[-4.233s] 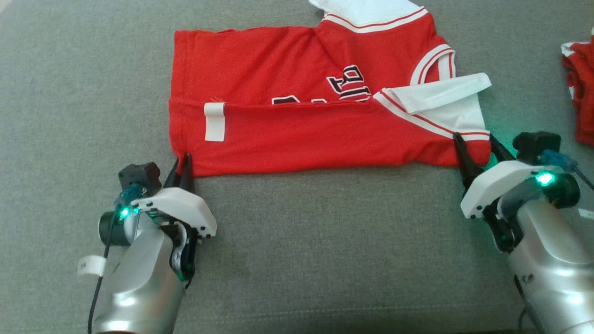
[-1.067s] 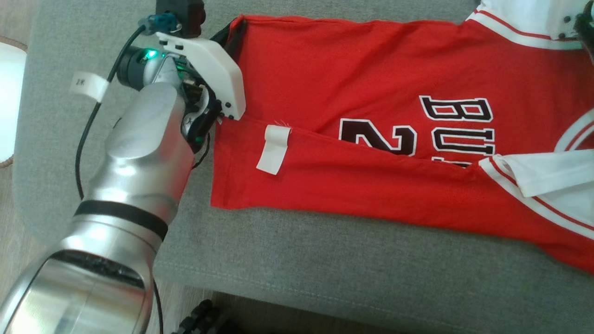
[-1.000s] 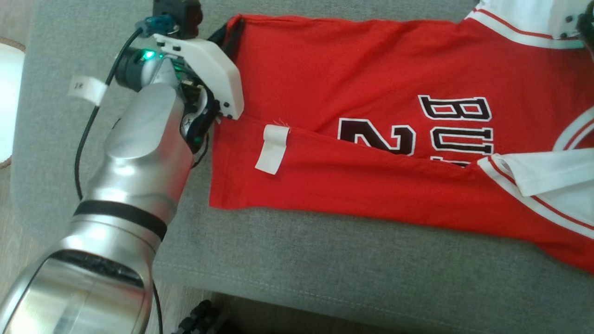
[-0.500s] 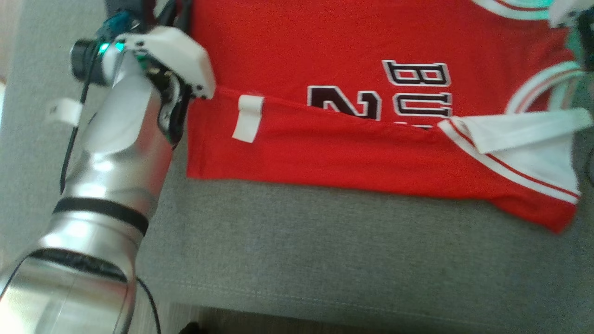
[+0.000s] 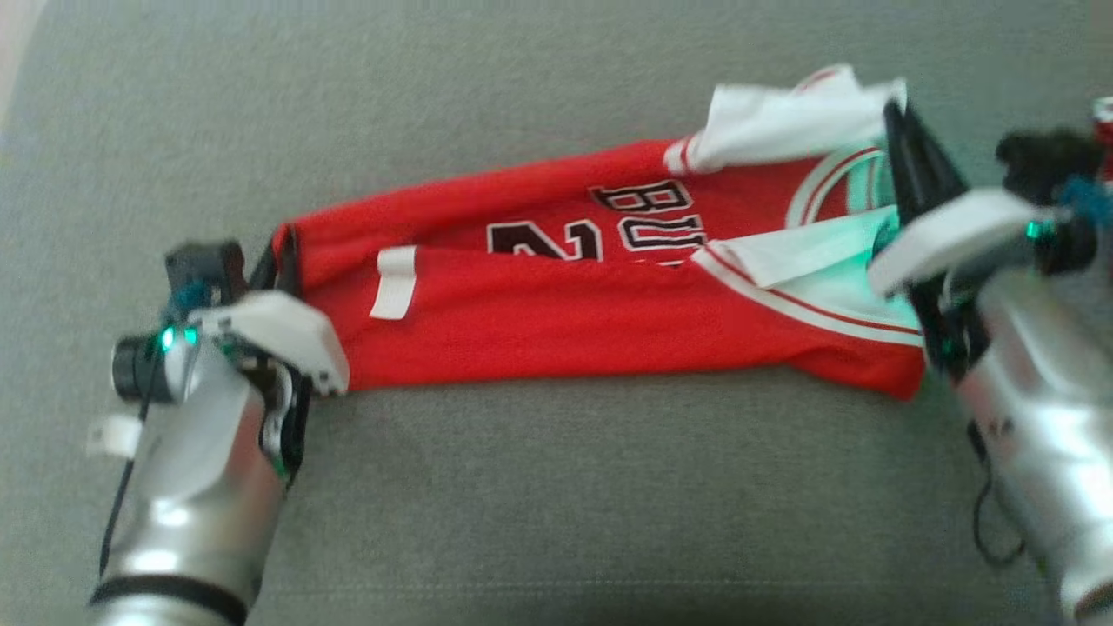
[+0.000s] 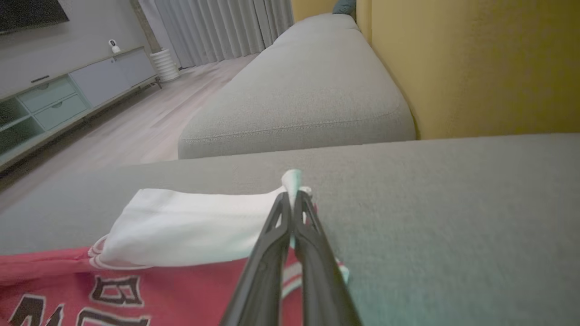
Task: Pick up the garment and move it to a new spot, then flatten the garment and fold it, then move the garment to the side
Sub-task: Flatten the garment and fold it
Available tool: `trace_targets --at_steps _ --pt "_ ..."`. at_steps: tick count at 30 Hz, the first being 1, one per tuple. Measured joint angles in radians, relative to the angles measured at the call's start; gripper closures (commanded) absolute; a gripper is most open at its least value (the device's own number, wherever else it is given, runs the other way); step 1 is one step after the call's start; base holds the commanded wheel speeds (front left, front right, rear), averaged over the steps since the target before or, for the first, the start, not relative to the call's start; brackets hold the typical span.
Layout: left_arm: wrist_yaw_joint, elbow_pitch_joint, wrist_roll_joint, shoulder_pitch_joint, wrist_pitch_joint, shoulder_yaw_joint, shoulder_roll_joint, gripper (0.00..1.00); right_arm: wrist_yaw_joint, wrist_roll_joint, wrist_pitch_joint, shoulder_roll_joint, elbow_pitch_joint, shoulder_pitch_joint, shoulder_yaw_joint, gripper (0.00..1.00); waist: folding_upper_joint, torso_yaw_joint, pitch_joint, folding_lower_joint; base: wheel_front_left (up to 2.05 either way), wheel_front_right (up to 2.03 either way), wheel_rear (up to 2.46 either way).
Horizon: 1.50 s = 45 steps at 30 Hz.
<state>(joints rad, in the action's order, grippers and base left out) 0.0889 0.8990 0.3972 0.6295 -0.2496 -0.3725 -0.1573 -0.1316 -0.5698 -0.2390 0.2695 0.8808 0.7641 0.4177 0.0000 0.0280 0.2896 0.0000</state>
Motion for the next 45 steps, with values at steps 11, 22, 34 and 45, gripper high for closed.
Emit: trace_targets --at_steps 11,22,34,45 --pt "0.041 -0.08 -0.029 -0.187 0.0 0.058 0.031 0.0 0.0 -0.133 0.064 0.025 -0.197 -0.267 0.007 0.0 0.0 -0.048 -0.076 0.0 0.0 0.0 0.0" --pt "0.078 -0.25 -0.091 -0.354 0.0 0.141 0.088 0.0 0.0 -0.008 0.082 -0.013 -0.035 -0.262 -0.111 0.0 0.0 0.026 -0.098 0.0 0.0 0.0 0.0" --pt "0.051 -0.297 -0.127 -0.388 0.0 0.195 0.113 0.0 0.0 -0.004 0.17 -0.075 0.092 -0.216 -0.125 1.0 0.0 0.07 -0.099 0.0 0.0 0.0 0.0" --pt "0.027 -0.297 -0.119 -0.402 0.0 0.191 0.117 0.0 0.0 0.008 0.049 -0.009 0.113 -0.212 -0.156 1.0 0.0 0.025 -0.115 0.0 0.0 0.0 0.0"
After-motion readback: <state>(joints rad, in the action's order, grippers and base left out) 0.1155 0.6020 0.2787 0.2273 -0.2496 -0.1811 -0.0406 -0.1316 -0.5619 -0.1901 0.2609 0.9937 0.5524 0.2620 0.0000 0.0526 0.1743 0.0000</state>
